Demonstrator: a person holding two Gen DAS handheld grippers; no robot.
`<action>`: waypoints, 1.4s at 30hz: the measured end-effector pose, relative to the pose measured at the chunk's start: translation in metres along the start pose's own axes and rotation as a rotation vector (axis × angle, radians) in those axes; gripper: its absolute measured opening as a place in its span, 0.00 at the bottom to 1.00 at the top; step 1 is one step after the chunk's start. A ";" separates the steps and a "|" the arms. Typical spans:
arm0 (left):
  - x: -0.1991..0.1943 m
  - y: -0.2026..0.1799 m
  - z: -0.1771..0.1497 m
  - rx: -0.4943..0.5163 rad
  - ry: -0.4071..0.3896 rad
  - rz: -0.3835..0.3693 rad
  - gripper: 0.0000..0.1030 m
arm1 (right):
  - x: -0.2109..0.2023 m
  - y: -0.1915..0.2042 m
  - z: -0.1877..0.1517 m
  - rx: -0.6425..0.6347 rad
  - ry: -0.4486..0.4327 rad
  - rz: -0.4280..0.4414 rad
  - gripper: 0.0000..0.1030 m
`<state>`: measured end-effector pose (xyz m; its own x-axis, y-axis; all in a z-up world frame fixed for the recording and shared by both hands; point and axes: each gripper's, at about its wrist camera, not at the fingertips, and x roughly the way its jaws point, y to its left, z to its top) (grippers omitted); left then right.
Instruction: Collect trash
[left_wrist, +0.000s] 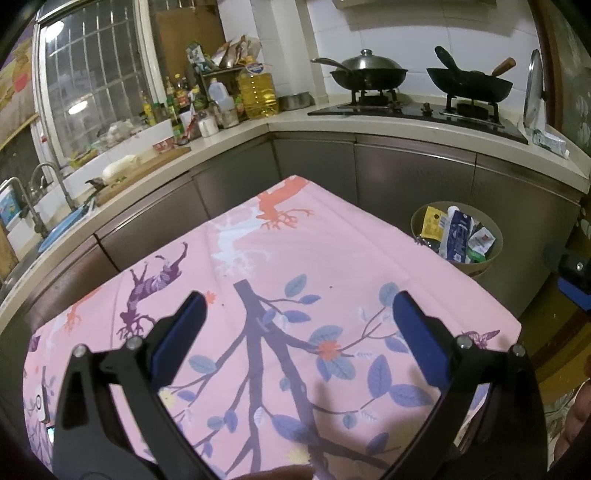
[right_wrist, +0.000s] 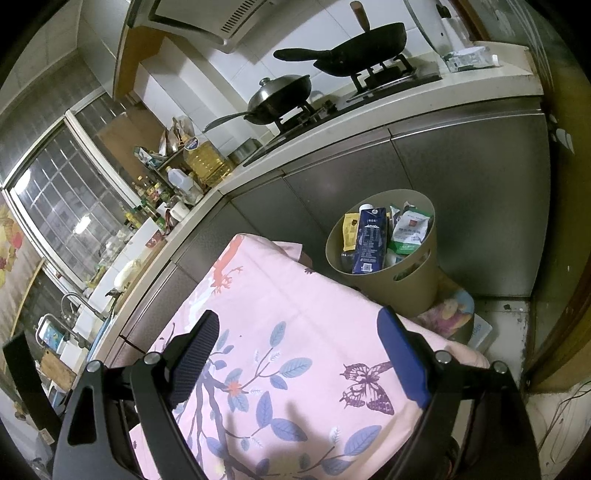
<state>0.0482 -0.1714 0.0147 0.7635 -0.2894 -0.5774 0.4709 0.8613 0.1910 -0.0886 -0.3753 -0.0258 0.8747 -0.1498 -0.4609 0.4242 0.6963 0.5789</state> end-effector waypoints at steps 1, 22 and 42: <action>0.000 0.000 0.000 0.000 -0.001 0.000 0.94 | 0.000 0.000 0.001 0.001 0.000 0.000 0.81; 0.000 0.000 0.000 -0.001 0.001 -0.002 0.94 | 0.001 0.000 0.000 -0.001 0.003 -0.002 0.81; 0.000 0.002 0.000 -0.002 0.002 -0.001 0.94 | 0.008 0.000 -0.005 -0.003 0.019 -0.003 0.81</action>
<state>0.0494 -0.1699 0.0149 0.7624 -0.2893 -0.5789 0.4705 0.8619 0.1889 -0.0829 -0.3728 -0.0334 0.8688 -0.1390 -0.4752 0.4264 0.6977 0.5756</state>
